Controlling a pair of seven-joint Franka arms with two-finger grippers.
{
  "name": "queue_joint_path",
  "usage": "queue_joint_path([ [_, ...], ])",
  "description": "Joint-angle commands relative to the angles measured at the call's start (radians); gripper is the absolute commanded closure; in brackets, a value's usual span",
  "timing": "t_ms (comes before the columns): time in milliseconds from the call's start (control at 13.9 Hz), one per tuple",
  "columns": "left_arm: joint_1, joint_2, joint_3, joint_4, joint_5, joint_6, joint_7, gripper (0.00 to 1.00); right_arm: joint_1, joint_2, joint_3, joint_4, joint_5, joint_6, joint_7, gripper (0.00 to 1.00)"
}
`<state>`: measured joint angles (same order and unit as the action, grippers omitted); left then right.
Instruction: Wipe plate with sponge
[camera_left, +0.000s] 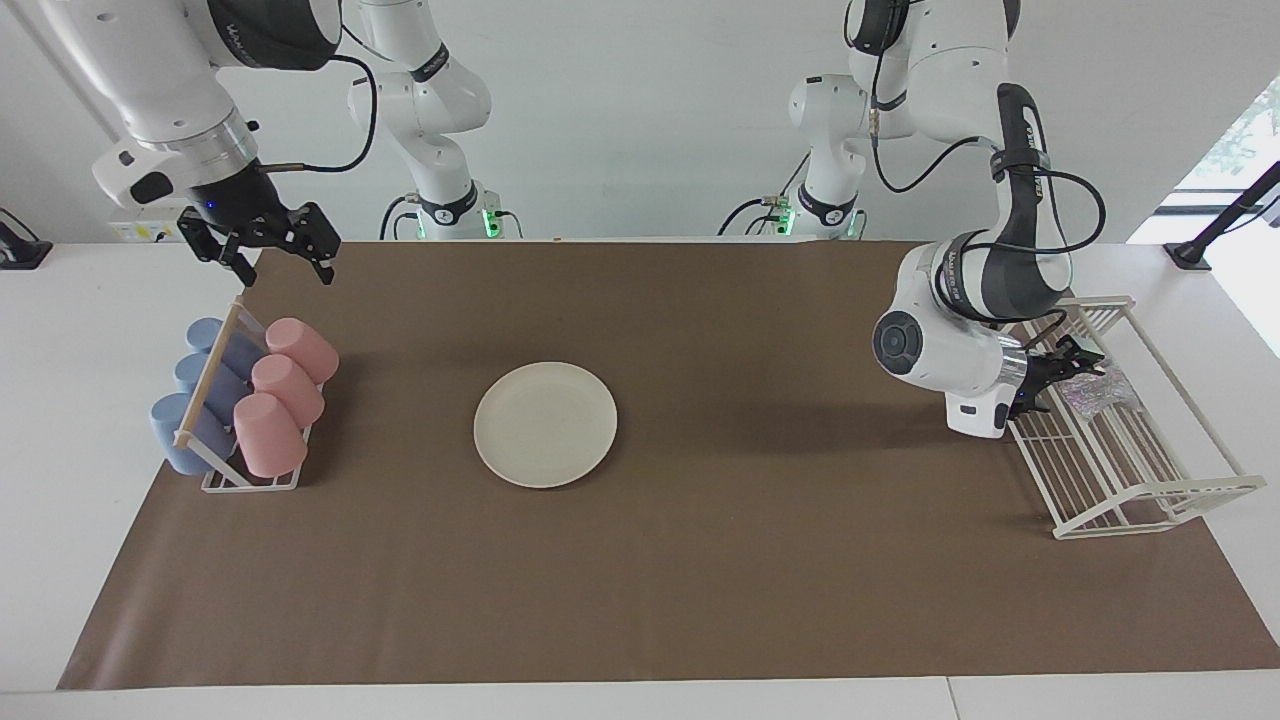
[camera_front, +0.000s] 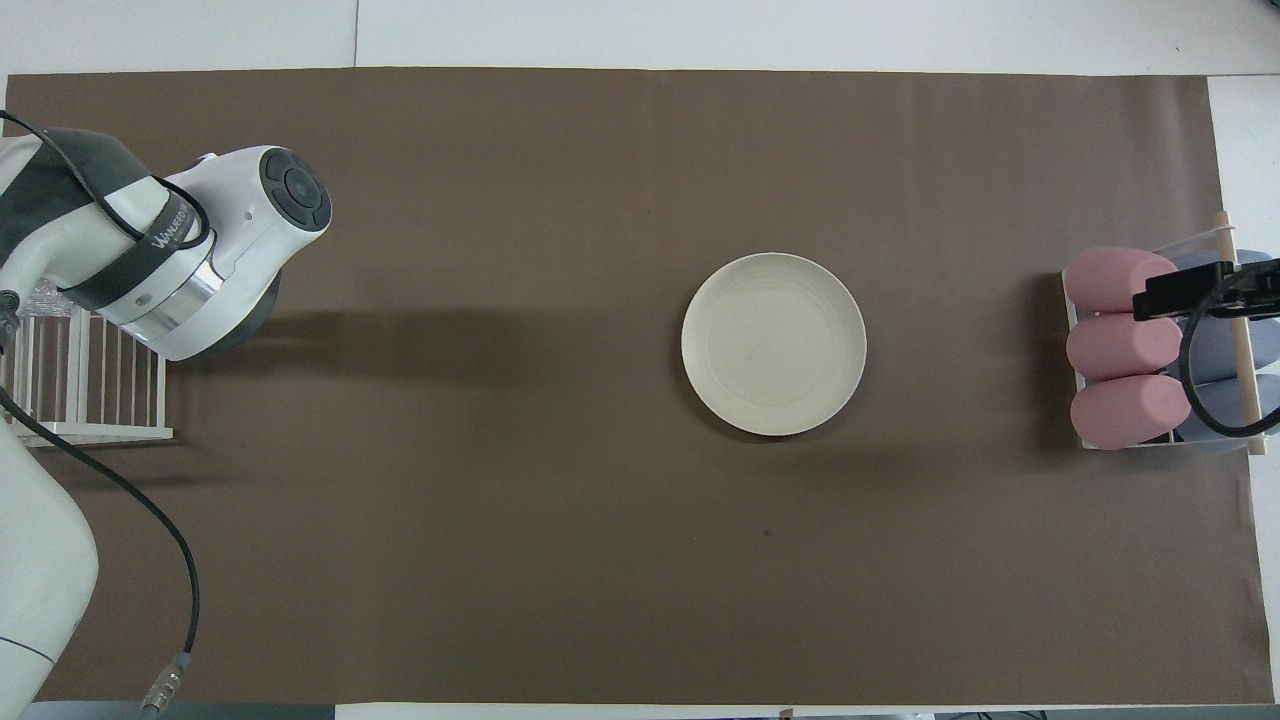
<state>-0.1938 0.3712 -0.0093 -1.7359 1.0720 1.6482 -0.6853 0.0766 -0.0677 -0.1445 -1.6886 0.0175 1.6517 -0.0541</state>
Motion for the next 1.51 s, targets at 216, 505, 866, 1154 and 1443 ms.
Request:
queue_joint_path([
  [216, 0.036, -0.084, 0.000, 0.047, -0.218, 0.039, 0.018, 0.00, -0.003, -0.006, 0.006, 0.006, -0.010, -0.006, -0.010, 0.00],
  [505, 0.039, -0.167, 0.012, 0.100, -0.452, 0.028, 0.147, 0.00, -0.003, -0.006, 0.010, 0.006, -0.010, -0.006, -0.010, 0.00],
  [866, 0.125, -0.359, 0.015, 0.107, -0.853, -0.004, 0.355, 0.00, -0.001, -0.006, 0.011, 0.006, -0.010, -0.006, -0.010, 0.00],
  [1154, 0.129, -0.454, 0.015, 0.102, -0.983, -0.145, 0.496, 0.00, -0.003, -0.006, 0.011, 0.006, -0.010, -0.007, -0.010, 0.00],
  [1443, 0.140, -0.486, 0.023, 0.043, -1.101, -0.159, 0.558, 0.00, -0.003, -0.006, 0.011, 0.006, -0.008, -0.009, -0.010, 0.00],
])
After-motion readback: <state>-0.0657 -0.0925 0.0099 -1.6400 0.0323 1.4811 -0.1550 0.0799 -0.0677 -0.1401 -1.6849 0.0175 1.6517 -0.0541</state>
